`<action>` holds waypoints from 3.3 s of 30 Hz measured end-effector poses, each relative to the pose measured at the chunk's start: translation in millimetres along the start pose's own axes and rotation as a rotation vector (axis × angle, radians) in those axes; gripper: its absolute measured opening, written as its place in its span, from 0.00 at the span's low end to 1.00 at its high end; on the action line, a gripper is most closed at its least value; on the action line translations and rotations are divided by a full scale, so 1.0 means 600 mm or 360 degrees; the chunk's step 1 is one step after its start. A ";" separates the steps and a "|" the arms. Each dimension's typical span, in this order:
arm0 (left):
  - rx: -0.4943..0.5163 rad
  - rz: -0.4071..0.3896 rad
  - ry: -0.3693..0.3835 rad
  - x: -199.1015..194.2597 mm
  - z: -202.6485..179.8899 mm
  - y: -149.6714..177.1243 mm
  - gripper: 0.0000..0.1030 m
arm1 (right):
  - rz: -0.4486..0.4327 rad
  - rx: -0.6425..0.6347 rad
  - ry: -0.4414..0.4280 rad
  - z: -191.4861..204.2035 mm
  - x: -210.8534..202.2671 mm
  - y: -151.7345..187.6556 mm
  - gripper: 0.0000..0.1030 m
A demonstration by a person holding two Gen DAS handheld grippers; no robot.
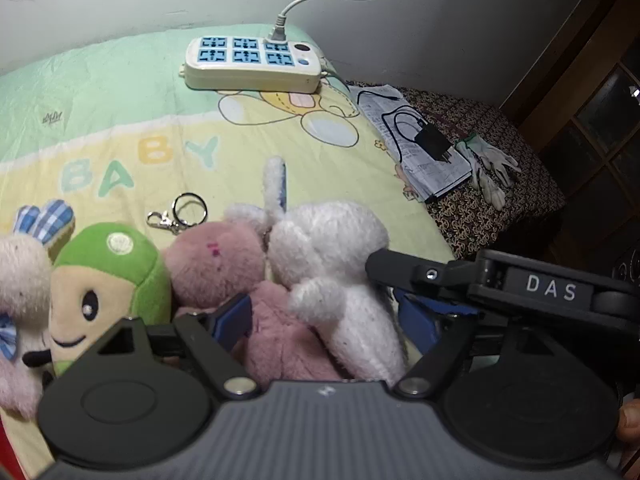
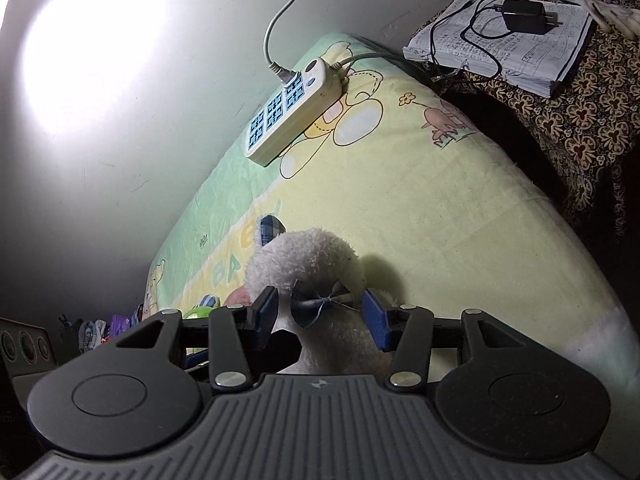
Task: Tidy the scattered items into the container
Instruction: 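Grasp the white bunny plush with blue bow using the right gripper, then lift the bunny plush and carry it into the red box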
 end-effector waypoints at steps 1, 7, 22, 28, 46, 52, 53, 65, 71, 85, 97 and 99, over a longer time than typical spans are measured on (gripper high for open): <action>0.0022 0.0002 -0.0003 0.004 -0.003 -0.002 0.79 | 0.0012 0.0002 -0.0029 0.000 0.005 -0.001 0.51; 0.0049 0.0021 0.0021 0.024 -0.004 -0.012 0.79 | 0.0042 0.0020 -0.0115 0.000 0.031 -0.010 0.56; 0.0088 0.0041 0.0087 0.023 -0.015 -0.005 0.76 | 0.0192 0.0136 -0.0255 -0.016 0.027 -0.006 0.45; 0.0102 0.0045 0.0150 -0.011 -0.032 0.016 0.72 | 0.0204 0.0130 -0.0270 -0.012 -0.016 0.017 0.44; 0.0108 0.0037 0.0064 -0.132 -0.038 0.130 0.72 | 0.0309 -0.0092 -0.0253 0.053 -0.076 0.133 0.44; 0.0057 0.0025 0.0027 -0.172 -0.013 0.173 0.72 | 0.0368 -0.0204 -0.0251 0.085 -0.073 0.178 0.44; 0.0050 0.0018 0.0025 -0.180 -0.009 0.180 0.72 | 0.0376 -0.0220 -0.0247 0.091 -0.073 0.184 0.43; 0.0114 0.0001 0.0081 -0.285 0.057 0.240 0.72 | 0.0372 -0.0304 -0.0200 0.183 -0.083 0.284 0.43; 0.0183 0.0020 0.0097 -0.346 0.104 0.276 0.72 | 0.0387 -0.0313 -0.0191 0.237 -0.076 0.349 0.43; 0.0362 0.0045 0.0138 -0.445 0.173 0.333 0.73 | 0.0333 -0.0345 -0.0198 0.328 -0.082 0.464 0.43; 0.0305 -0.0167 0.0082 -0.558 0.221 0.350 0.76 | 0.0336 -0.0518 -0.0352 0.427 -0.082 0.489 0.43; 0.0303 -0.0216 0.0055 -0.573 0.225 0.348 0.76 | 0.0332 -0.0553 -0.0382 0.443 -0.081 0.486 0.43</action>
Point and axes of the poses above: each gripper's, at about its wrist camera, not at the fingertips, and x roughly the way its jaws point, z to its left, y to its underside, the point moved 2 cm from there along x, roughly the way its jaws point, and after that the axes turned 8 degrees about y, right-handed, at the moved point
